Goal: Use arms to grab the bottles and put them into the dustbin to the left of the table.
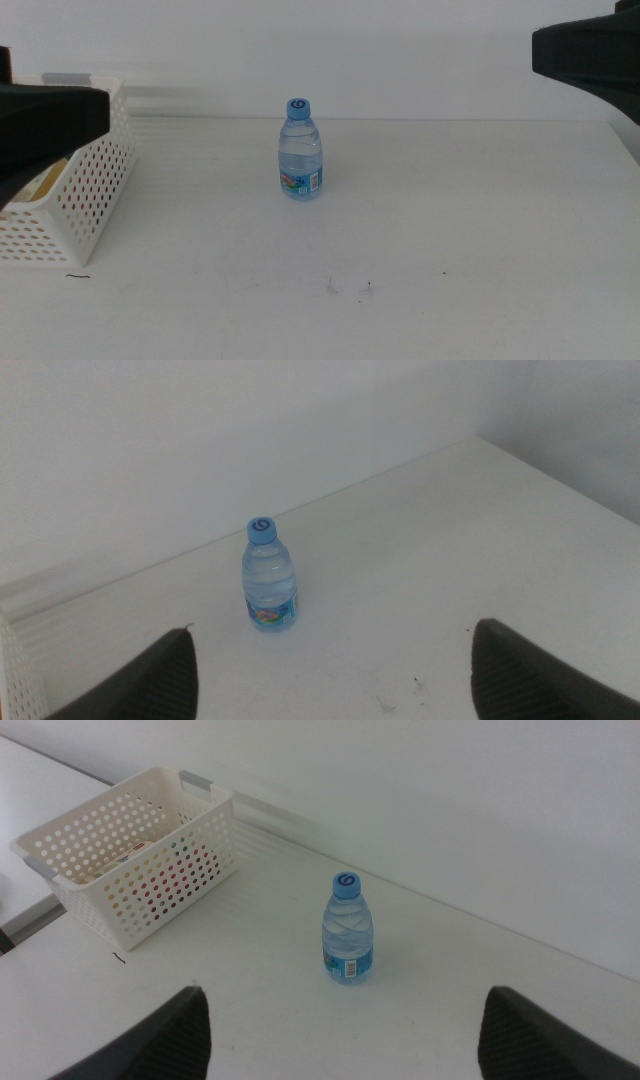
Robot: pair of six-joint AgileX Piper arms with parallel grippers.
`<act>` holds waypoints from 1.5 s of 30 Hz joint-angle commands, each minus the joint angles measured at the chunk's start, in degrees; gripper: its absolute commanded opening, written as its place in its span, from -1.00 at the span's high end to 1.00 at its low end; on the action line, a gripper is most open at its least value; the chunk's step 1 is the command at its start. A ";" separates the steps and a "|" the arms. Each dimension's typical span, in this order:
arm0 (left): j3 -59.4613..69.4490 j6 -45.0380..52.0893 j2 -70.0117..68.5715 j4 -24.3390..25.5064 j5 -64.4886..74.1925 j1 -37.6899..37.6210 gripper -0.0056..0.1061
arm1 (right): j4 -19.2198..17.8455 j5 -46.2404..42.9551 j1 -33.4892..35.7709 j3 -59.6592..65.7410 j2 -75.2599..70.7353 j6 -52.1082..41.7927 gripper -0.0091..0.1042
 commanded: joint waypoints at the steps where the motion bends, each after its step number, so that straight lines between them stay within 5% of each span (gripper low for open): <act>1: -0.36 -0.50 -0.12 -0.29 -0.76 -0.46 -0.78 | -0.28 -0.07 0.28 -0.47 -0.21 -0.31 -0.37; 3: 0.43 -0.63 0.10 3.75 -4.71 -0.46 -0.78 | -0.28 -0.07 0.28 -0.47 -0.21 -0.31 -0.37; 8: 12.70 -1.22 3.35 0.81 -27.46 -2.22 -0.78 | -0.31 -0.10 0.28 -0.47 -0.21 -0.34 -0.37; 14: 34.53 -22.39 8.92 15.07 -58.07 -8.63 -0.78 | 0.33 -0.10 0.28 -0.47 -0.21 -0.34 -0.37; 20: 46.58 -27.49 17.36 14.39 -74.17 -8.47 -0.78 | 0.15 -0.10 0.28 -0.47 -0.21 -0.34 -0.37; 26: 47.01 -23.04 24.08 14.57 -72.28 -8.47 -0.78 | 0.37 -0.10 0.28 -0.47 -0.21 -0.34 -0.37; 37: 45.11 -20.57 47.78 16.88 -103.98 -8.35 -0.78 | 0.37 -0.10 0.28 -0.47 -0.21 -0.34 -0.37; 45: 32.40 -23.42 60.49 26.82 -104.44 -2.72 -0.78 | 0.37 -0.10 0.28 -0.47 -0.21 -0.34 -0.37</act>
